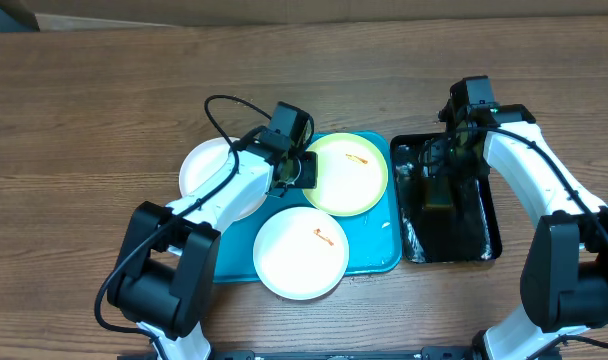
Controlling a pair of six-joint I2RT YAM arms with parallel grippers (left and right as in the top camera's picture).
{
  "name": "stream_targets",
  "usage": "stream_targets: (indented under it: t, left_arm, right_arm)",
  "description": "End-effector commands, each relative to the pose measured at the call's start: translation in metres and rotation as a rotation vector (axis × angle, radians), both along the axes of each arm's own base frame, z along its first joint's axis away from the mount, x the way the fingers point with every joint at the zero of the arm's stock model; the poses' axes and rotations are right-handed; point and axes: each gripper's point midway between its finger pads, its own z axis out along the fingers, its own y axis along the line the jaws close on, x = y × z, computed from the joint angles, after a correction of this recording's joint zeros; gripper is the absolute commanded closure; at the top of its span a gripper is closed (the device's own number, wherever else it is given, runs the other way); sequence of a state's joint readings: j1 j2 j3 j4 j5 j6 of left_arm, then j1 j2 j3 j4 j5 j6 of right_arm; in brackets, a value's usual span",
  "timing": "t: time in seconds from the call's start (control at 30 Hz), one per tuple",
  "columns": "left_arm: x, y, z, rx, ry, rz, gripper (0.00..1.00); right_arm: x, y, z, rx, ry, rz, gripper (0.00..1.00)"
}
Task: Clean dirty plates on tray and stack at the side
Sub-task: 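Close the right gripper on the sponge's narrow end, then lift the sponge with the right gripper out of the black tray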
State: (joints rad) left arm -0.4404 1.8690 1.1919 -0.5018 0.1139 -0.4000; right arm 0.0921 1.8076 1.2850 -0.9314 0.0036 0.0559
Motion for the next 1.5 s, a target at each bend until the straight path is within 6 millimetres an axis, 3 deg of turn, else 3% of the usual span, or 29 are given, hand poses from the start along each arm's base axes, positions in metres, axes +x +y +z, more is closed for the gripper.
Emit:
stream_targets:
  t: [0.0,0.07,0.23,0.3,0.37,0.43,0.47,0.53,0.57,0.73,0.8,0.87,0.97,1.03,1.07,1.1,1.13,1.17,1.3,1.47]
  left_arm:
    - [0.000,0.007,-0.014,0.055,0.014,0.055,0.61]
    - [0.000,0.007,-0.017,0.059,0.021,0.054,0.68]
    - [-0.003,0.008,-0.028,0.071,0.044,0.054,0.70]
    - [-0.004,0.008,-0.034,0.078,0.058,0.053,0.76]
    - [-0.004,0.009,-0.039,0.082,0.064,0.053,0.80]
    - [-0.003,0.008,-0.039,0.076,0.062,0.053,0.80]
    - [-0.003,0.007,-0.038,0.075,0.059,0.053,0.79]
    - [-0.001,0.007,-0.038,0.071,0.051,0.053,0.77]
    - [0.000,0.006,-0.037,0.069,0.048,0.053,0.75]
    - [0.001,0.006,-0.037,0.069,0.045,0.053,0.73]
    - [0.001,0.006,-0.037,0.069,0.045,0.053,0.71]
    - [0.001,0.006,-0.037,0.068,0.045,0.053,0.69]
    - [0.001,0.006,-0.037,0.068,0.045,0.053,0.67]
    - [0.001,0.006,-0.037,0.069,0.046,0.053,0.67]
    - [0.001,0.006,-0.037,0.069,0.046,0.053,0.67]
    - [0.001,0.006,-0.037,0.069,0.046,0.053,0.67]
    - [0.001,0.006,-0.037,0.069,0.045,0.053,0.67]
    - [0.001,0.006,-0.037,0.068,0.045,0.053,0.67]
    - [0.001,0.006,-0.037,0.069,0.045,0.053,0.67]
    - [0.001,0.006,-0.037,0.068,0.045,0.053,0.67]
  right_arm:
    - [-0.001,-0.006,-0.003,-0.020,-0.003,-0.025,0.32]
    - [-0.001,-0.010,-0.006,-0.041,-0.008,-0.053,0.33]
    - [-0.001,-0.016,-0.014,-0.072,-0.022,-0.067,0.32]
    - [0.000,-0.015,-0.017,-0.069,-0.030,-0.067,0.33]
    - [0.001,-0.015,-0.018,-0.068,-0.038,-0.067,0.39]
    - [0.002,-0.015,-0.018,-0.067,-0.042,-0.068,0.53]
    - [0.002,-0.015,-0.018,-0.067,-0.041,-0.067,0.54]
    - [0.000,-0.015,-0.019,-0.068,-0.037,-0.066,0.51]
    - [-0.002,-0.014,-0.022,-0.068,-0.031,-0.064,0.44]
    - [-0.005,-0.010,-0.035,-0.039,-0.041,-0.062,0.31]
    - [-0.006,-0.009,-0.041,-0.031,-0.050,-0.061,0.30]
    - [-0.006,-0.009,-0.045,-0.030,-0.061,-0.061,0.37]
    - [-0.004,-0.009,-0.048,-0.028,-0.075,-0.062,0.74]
    - [-0.002,-0.009,-0.047,-0.028,-0.085,-0.061,0.83]
    - [0.000,-0.009,-0.046,-0.027,-0.090,-0.063,0.79]
    - [0.000,-0.010,-0.044,-0.027,-0.089,-0.065,0.62]
    - [0.000,-0.009,-0.042,-0.028,-0.083,-0.064,0.39]
    - [-0.001,-0.010,-0.039,-0.029,-0.070,-0.065,0.34]
    - [-0.012,-0.011,-0.034,-0.037,-0.009,-0.063,0.30]
    - [-0.016,-0.011,-0.039,-0.038,0.002,-0.062,0.44]
